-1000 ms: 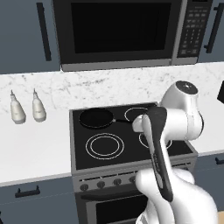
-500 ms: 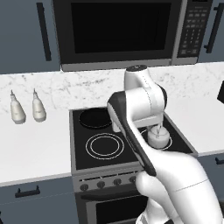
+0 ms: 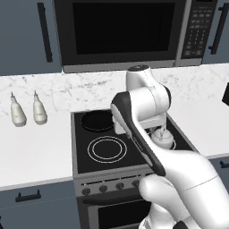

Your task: Pick the kettle from the counter and place it on a stove burner. Then turn the burner on.

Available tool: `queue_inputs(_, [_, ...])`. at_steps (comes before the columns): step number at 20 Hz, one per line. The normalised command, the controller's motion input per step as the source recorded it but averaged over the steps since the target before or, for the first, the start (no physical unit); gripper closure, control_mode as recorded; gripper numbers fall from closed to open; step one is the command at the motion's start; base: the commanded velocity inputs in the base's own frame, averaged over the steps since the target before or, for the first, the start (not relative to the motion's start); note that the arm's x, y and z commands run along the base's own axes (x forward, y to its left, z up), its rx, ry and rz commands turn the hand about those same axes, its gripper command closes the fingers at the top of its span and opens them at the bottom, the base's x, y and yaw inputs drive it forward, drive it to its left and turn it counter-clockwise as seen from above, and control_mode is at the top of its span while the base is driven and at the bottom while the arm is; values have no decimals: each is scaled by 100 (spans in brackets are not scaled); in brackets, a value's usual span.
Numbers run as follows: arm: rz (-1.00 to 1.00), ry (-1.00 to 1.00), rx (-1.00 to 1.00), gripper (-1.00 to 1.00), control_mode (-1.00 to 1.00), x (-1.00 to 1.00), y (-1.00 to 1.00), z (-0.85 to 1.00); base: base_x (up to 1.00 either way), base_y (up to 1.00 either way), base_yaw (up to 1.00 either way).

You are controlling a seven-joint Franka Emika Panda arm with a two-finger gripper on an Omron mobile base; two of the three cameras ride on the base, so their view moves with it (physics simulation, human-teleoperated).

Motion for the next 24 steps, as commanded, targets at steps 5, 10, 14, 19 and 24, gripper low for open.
queue_inputs(5, [0, 0, 0, -100, 100, -2, -15, -2, 0, -31, 0])
queue_inputs(10, [0, 0, 0, -100, 100, 0, 0, 0, 0, -65, 0])
queue_inputs(14, [0, 0, 0, -100, 100, 0, 0, 0, 0, -72, 0])
queue_inputs(19, [0, 0, 0, -100, 100, 0, 0, 0, 0, -43, 0])
queue_inputs(24, [0, 0, 0, -100, -100, 0, 0, 0, 0, -7, 0])
